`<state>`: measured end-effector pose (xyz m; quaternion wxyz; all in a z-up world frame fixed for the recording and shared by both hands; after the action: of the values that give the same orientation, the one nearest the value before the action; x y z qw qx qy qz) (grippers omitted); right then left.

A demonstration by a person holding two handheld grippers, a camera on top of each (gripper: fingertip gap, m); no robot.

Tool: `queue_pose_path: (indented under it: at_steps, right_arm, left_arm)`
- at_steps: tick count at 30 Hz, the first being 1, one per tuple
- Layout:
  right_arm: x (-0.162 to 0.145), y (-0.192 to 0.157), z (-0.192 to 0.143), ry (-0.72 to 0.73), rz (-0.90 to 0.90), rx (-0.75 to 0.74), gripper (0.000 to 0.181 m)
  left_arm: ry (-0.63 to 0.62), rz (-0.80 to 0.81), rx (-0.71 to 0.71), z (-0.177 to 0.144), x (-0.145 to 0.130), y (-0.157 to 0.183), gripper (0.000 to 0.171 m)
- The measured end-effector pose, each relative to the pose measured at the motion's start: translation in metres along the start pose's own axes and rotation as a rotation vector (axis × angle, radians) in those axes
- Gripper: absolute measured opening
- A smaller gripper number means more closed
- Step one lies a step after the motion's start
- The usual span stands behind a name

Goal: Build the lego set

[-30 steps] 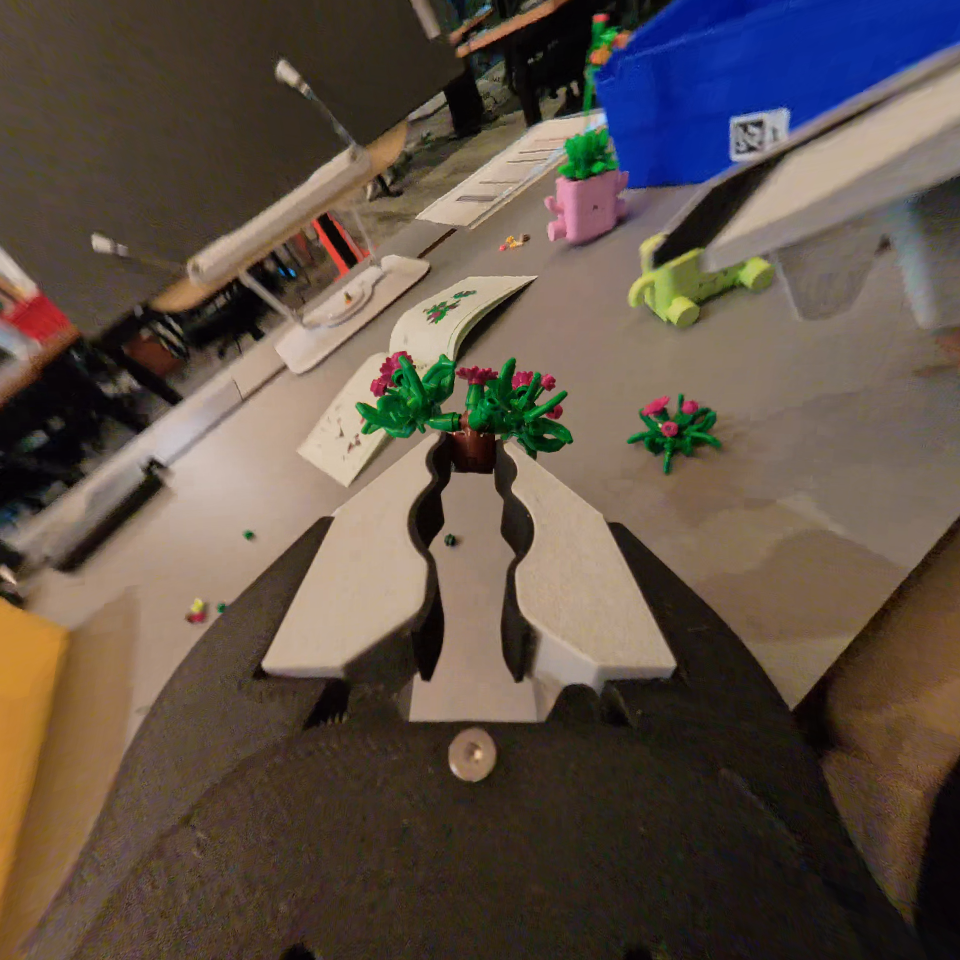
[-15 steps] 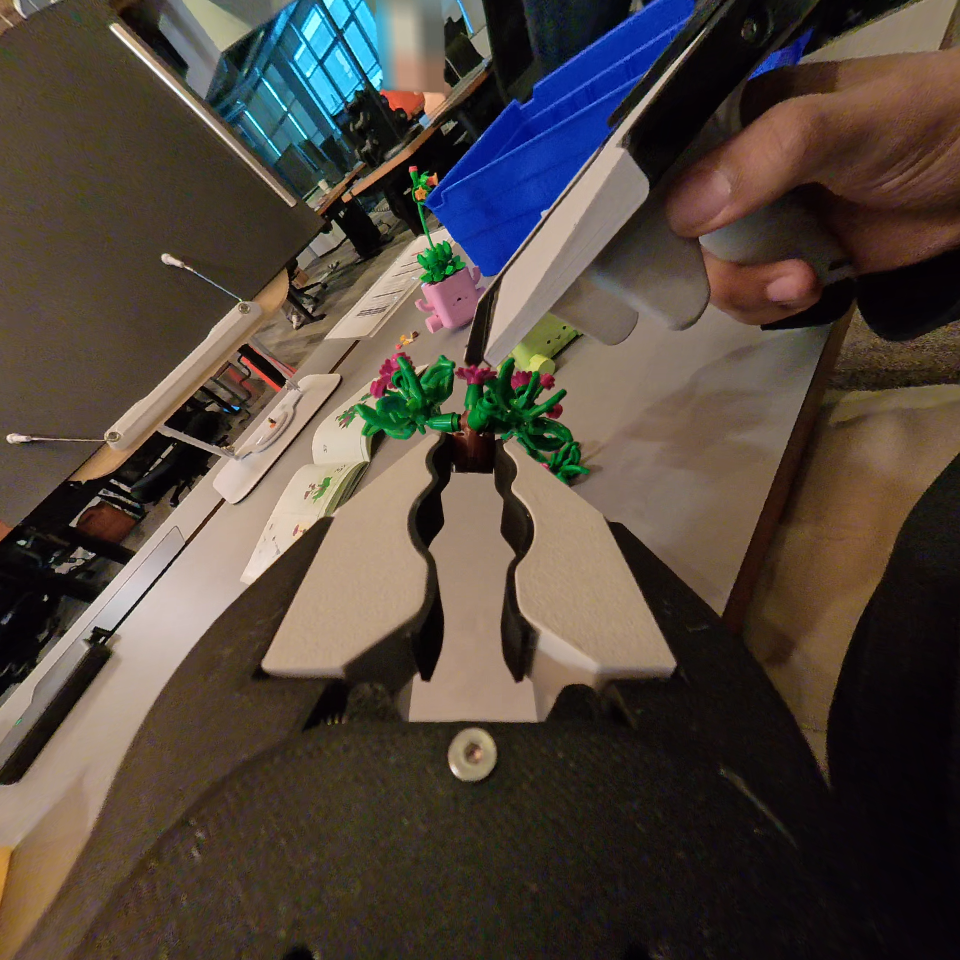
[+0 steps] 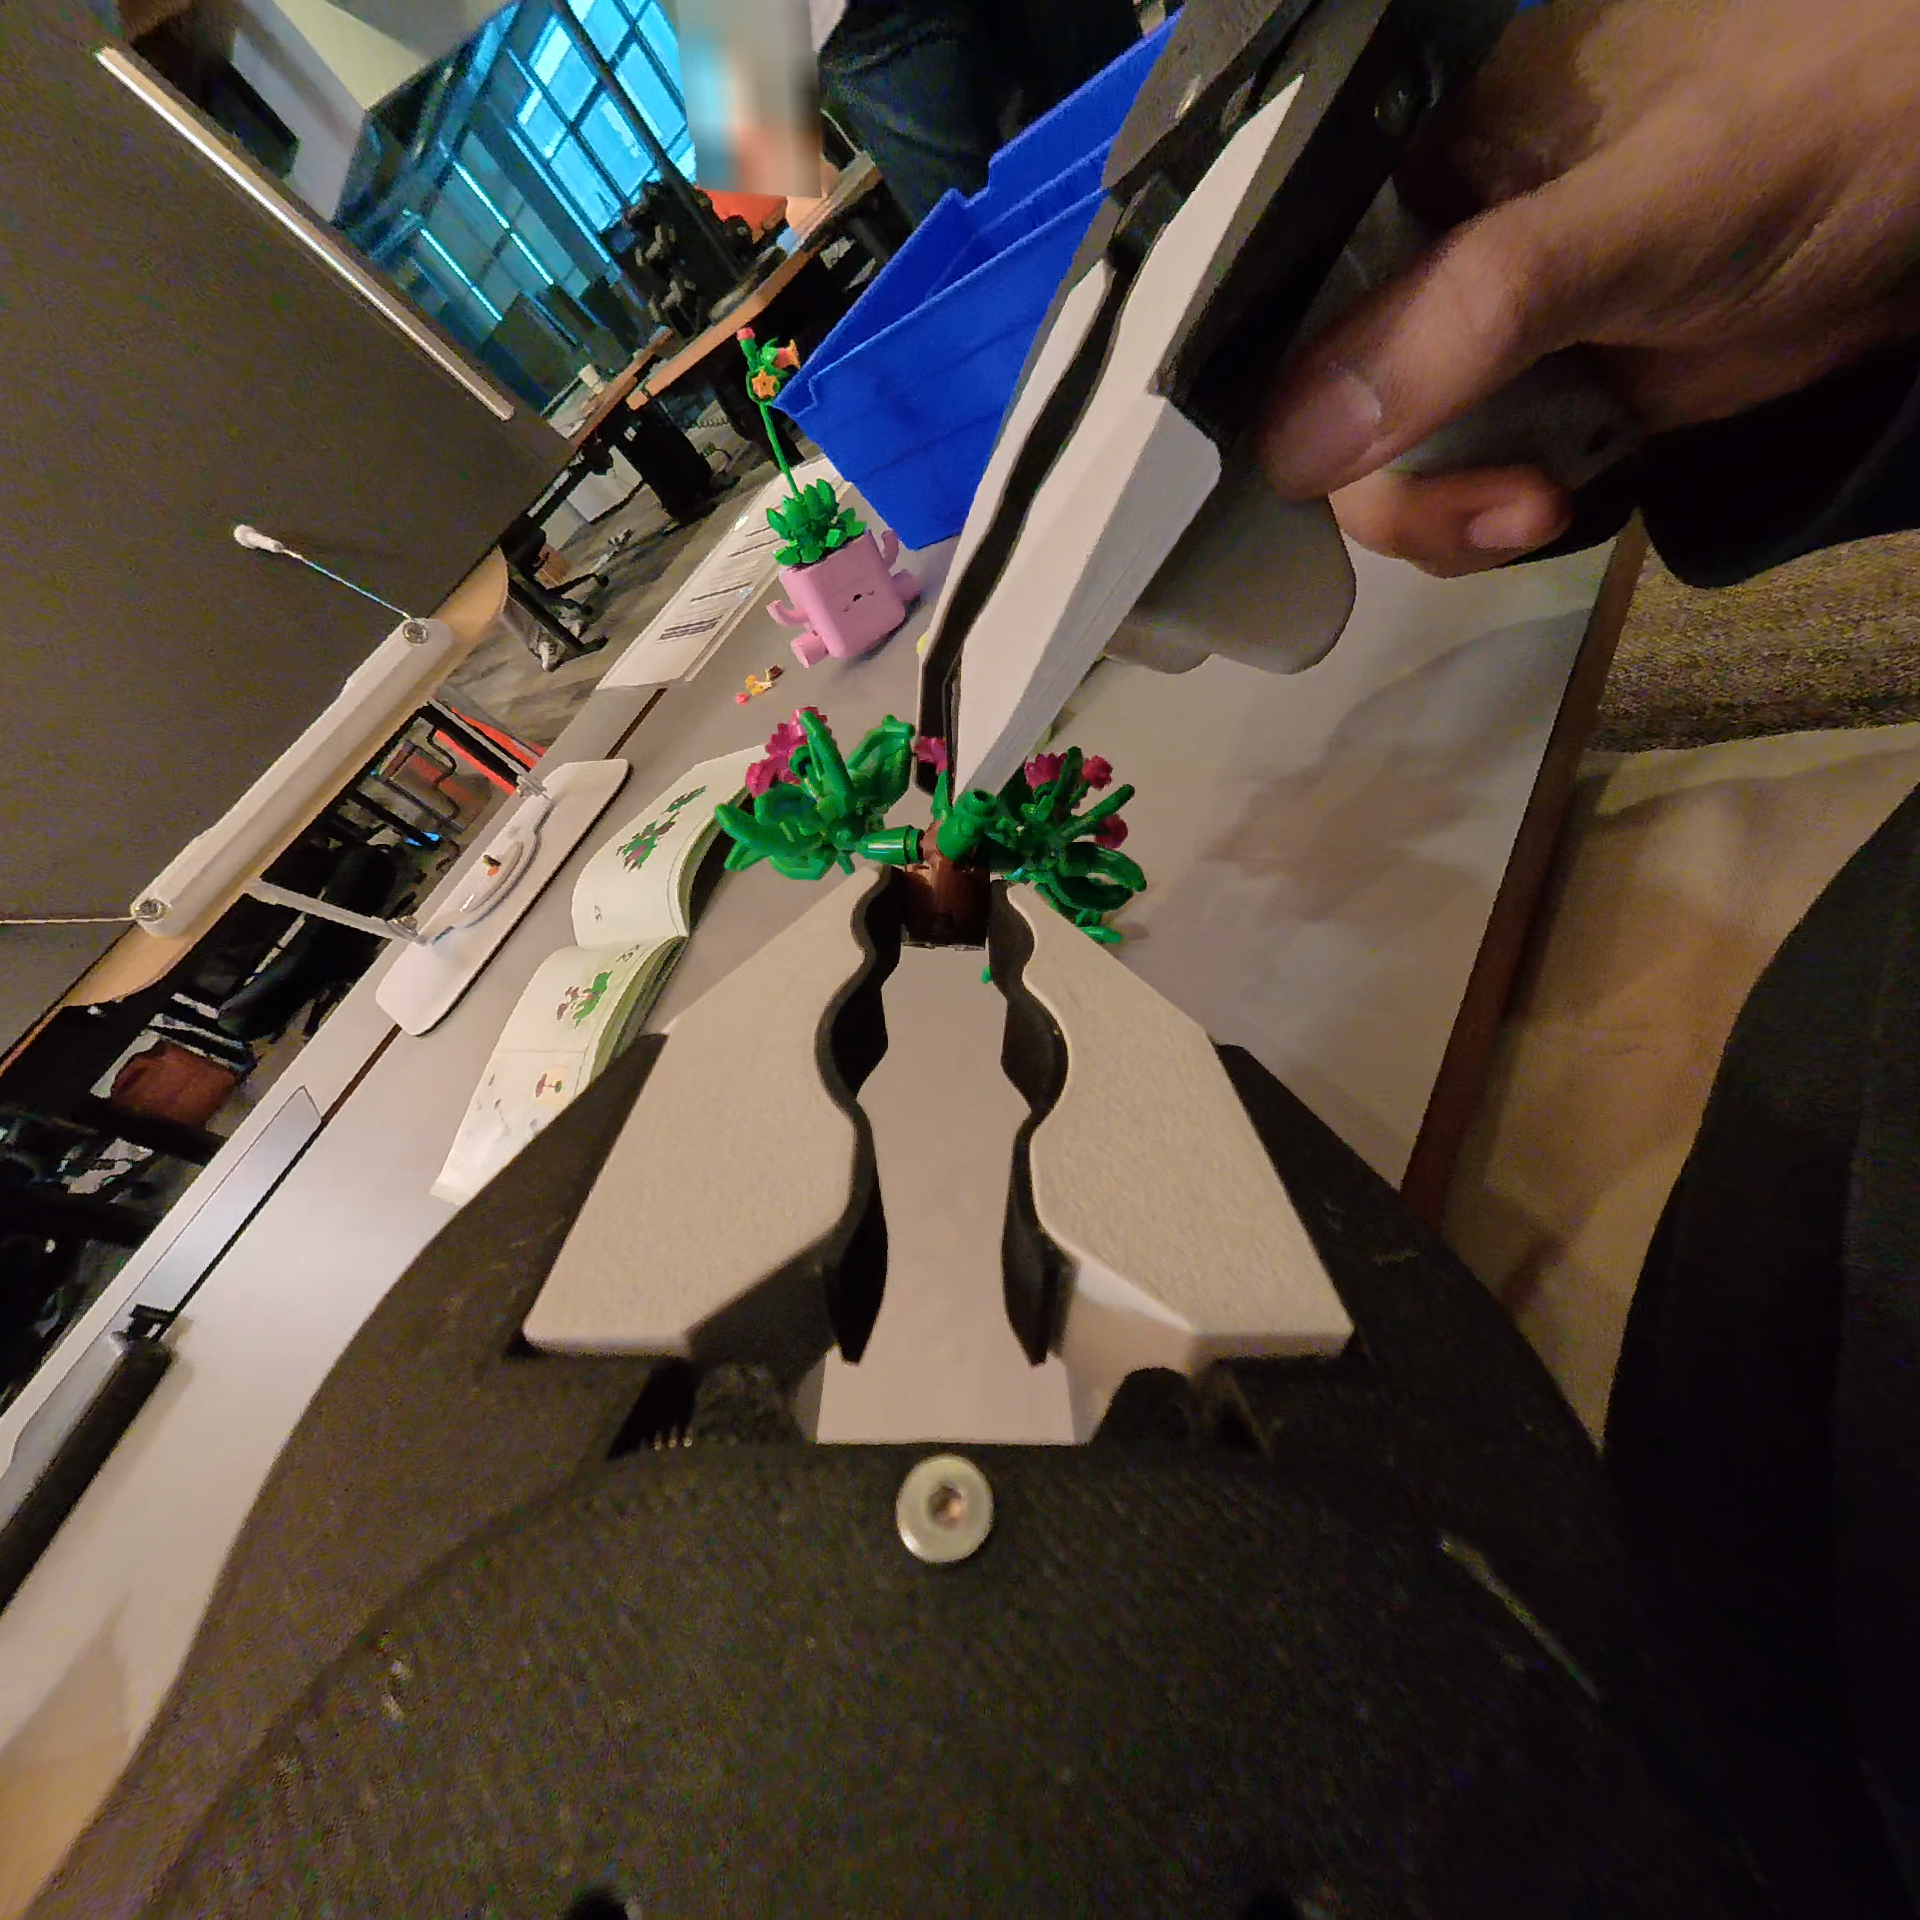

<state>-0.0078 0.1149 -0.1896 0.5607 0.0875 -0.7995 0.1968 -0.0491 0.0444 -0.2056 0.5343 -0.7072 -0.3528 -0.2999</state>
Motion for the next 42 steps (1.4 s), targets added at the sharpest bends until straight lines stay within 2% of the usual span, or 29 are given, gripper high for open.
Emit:
queue_pose_path:
  at_steps: [6,9,14,16,21,23,27,31,36,39,42]
  right_arm:
    - [-0.001,0.002,-0.002,0.016,0.012,0.006,0.012]
    - [0.001,0.004,-0.004,0.032,0.008,-0.013,0.012]
    - [0.005,0.021,-0.006,0.008,-0.033,-0.116,0.012]
    - [0.007,0.034,-0.004,-0.071,-0.103,-0.198,0.012]
    - [0.013,0.073,0.026,-0.406,-0.357,-0.354,0.012]
    - [0.012,0.086,0.042,-0.549,-0.444,-0.376,0.012]
    - [0.003,0.097,0.069,-0.781,-0.540,-0.309,0.012]
    - [0.007,0.096,0.081,-0.798,-0.549,-0.260,0.013]
    - [0.008,0.096,0.079,-0.785,-0.516,-0.249,0.018]
    - [0.015,0.094,0.071,-0.735,-0.497,-0.247,0.025]
    - [0.029,0.087,0.055,-0.598,-0.448,-0.222,0.026]
  left_arm:
    - [0.007,-0.036,-0.010,0.001,0.001,0.000,0.014]
    - [0.002,-0.088,-0.035,0.003,-0.001,-0.001,0.026]
    - [-0.048,-0.220,-0.059,0.003,-0.014,-0.014,0.034]
    - [-0.054,-0.305,-0.040,0.002,-0.019,-0.025,0.035]
    - [-0.018,-0.481,0.028,-0.007,-0.024,-0.048,0.038]
    - [-0.009,-0.510,0.043,-0.011,-0.024,-0.054,0.039]
    - [0.000,-0.536,0.050,-0.014,-0.026,-0.059,0.049]
    - [0.005,-0.561,0.041,-0.014,-0.027,-0.060,0.051]
    - [0.005,-0.567,0.026,-0.013,-0.030,-0.058,0.051]
    - [0.002,-0.573,0.013,-0.011,-0.031,-0.056,0.051]
    - [-0.015,-0.583,-0.018,-0.009,-0.033,-0.052,0.051]
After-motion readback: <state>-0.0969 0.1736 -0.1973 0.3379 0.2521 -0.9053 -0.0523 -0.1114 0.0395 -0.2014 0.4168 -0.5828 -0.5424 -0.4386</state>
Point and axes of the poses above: each gripper's, where its closed fingertips meet, z out along the fingers, x out of its top, y = z × x across the jaws, the point moved 5 cm from there along -z, back along the fingers
